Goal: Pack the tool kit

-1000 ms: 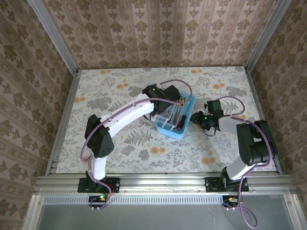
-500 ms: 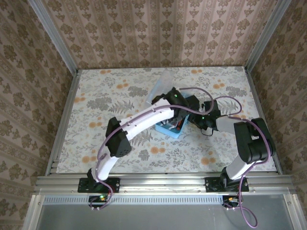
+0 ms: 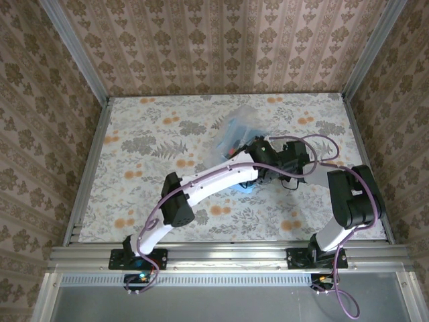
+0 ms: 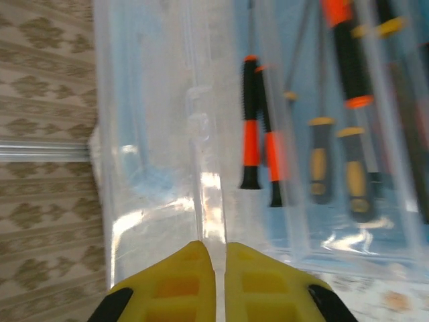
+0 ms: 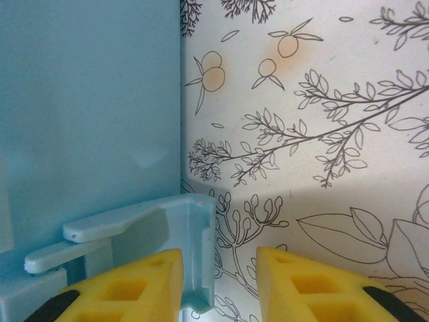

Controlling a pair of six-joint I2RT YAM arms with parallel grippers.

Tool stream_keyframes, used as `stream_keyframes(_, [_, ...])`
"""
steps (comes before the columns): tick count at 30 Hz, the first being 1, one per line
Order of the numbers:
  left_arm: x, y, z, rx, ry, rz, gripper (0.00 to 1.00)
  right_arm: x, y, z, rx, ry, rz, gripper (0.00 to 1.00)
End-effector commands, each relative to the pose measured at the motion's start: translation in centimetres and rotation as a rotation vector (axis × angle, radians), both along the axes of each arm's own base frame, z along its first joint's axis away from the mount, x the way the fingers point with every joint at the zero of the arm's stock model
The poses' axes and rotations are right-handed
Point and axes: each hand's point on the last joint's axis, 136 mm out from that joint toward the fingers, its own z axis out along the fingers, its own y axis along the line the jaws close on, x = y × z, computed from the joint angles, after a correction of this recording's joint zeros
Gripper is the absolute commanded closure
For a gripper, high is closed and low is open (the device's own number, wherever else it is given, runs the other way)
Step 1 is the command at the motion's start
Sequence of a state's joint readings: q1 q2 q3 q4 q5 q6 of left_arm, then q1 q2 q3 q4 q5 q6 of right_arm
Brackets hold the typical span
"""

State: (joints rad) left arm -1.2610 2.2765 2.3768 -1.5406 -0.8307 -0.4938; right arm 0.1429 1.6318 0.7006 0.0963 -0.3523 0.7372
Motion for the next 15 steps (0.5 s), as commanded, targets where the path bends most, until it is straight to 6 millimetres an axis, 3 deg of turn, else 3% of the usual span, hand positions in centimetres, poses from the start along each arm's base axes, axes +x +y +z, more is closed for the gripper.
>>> stream_keyframes(1, [-3.2, -3.7, 1.0, -0.212, 0.138, -0.085, 1.00, 0.9, 0.9, 1.4, 0.028, -0.052, 0.026, 0.63])
stream_keyframes(5, [-4.0, -5.0, 1.6, -0.296, 0.186, -0.130, 0.95, 0.8, 0.5, 1.4, 0.023, -0.051, 0.019, 0.63])
stream_keyframes(9, [-3.5, -4.7, 3.3, -0.340, 0.192, -0.141, 0.89, 0.8, 0.2, 1.6, 0.022, -0.054, 0.014, 0.62])
stream_keyframes(12, [-1.8, -3.1, 4.0, -0.342, 0.180, -0.113, 0.86, 0.7, 0.2, 1.7, 0.023, -0.056, 0.015, 0.62])
stream_keyframes(15, [0.7, -0.5, 4.0, -0.323, 0.172, -0.062, 0.71, 0.5, 0.1, 2.4, 0.019, -0.064, 0.020, 0.60])
